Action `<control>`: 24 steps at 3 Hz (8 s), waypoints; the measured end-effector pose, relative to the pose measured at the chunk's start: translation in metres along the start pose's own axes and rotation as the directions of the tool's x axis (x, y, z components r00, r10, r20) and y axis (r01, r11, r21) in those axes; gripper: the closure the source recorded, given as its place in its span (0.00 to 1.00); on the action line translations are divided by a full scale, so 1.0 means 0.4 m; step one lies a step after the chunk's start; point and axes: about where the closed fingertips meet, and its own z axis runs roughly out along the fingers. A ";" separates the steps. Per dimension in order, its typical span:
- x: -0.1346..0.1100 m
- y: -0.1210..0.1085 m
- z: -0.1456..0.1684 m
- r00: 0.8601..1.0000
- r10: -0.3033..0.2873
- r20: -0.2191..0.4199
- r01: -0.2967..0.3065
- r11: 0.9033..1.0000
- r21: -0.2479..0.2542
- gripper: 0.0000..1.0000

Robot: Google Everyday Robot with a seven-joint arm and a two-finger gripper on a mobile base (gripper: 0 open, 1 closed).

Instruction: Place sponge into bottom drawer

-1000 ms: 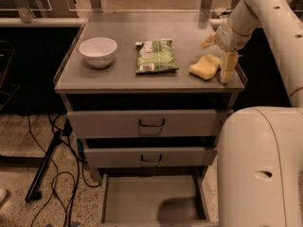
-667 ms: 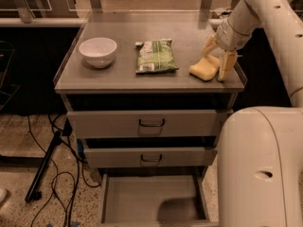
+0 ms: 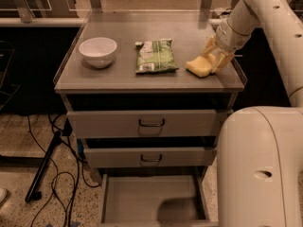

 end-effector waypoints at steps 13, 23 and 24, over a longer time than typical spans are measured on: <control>-0.046 0.319 -0.155 0.990 0.139 -0.040 -0.142 0.985 -0.102 1.00; -0.262 0.712 0.187 0.965 0.151 0.213 -0.072 0.938 -0.340 1.00; -0.269 0.733 0.198 0.963 0.171 0.207 -0.090 0.931 -0.353 1.00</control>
Offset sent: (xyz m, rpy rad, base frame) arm 0.0000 0.0000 0.0000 0.0000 0.0000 0.0000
